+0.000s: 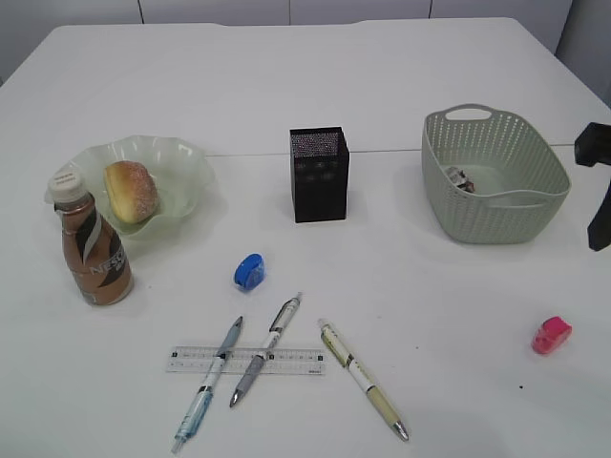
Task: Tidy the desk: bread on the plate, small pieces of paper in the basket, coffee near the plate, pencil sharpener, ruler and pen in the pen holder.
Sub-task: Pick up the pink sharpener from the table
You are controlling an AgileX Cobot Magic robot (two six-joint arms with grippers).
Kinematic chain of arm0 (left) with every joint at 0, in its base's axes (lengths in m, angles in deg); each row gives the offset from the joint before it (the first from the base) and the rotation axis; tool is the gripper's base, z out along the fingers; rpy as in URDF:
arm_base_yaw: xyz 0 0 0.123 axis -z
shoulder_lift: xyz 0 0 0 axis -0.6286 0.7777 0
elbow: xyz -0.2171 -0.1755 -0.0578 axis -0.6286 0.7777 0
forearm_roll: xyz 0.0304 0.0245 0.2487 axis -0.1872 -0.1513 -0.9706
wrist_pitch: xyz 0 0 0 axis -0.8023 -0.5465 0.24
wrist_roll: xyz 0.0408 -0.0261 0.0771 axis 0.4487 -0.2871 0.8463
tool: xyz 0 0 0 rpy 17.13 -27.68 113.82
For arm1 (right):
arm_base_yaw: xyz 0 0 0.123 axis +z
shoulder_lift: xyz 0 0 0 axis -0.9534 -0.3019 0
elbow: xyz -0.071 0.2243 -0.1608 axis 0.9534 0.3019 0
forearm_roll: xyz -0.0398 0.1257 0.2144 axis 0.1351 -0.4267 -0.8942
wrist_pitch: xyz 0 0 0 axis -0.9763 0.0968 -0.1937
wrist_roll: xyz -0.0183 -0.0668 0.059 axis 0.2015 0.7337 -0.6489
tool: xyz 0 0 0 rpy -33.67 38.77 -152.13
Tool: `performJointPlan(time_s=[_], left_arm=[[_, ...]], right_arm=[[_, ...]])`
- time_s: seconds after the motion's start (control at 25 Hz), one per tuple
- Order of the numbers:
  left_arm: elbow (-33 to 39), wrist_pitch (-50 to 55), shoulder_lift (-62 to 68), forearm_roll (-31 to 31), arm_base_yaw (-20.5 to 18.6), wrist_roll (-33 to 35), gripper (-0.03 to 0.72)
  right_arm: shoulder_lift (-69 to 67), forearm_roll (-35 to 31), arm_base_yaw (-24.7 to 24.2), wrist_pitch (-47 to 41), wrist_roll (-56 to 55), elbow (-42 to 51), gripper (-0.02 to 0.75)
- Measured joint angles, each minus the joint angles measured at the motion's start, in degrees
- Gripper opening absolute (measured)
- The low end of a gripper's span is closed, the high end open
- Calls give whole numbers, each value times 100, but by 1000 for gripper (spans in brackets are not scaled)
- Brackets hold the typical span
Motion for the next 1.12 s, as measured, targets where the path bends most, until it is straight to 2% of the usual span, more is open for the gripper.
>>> performJointPlan(time_s=[0.8,1.12], left_arm=[[0,0,0,0,0,0,359],[0,3,0,0,0,0,354]], right_arm=[[-1403,137,0,402,-321,0,323],[-1987,193,0,419,-2243,0,331]])
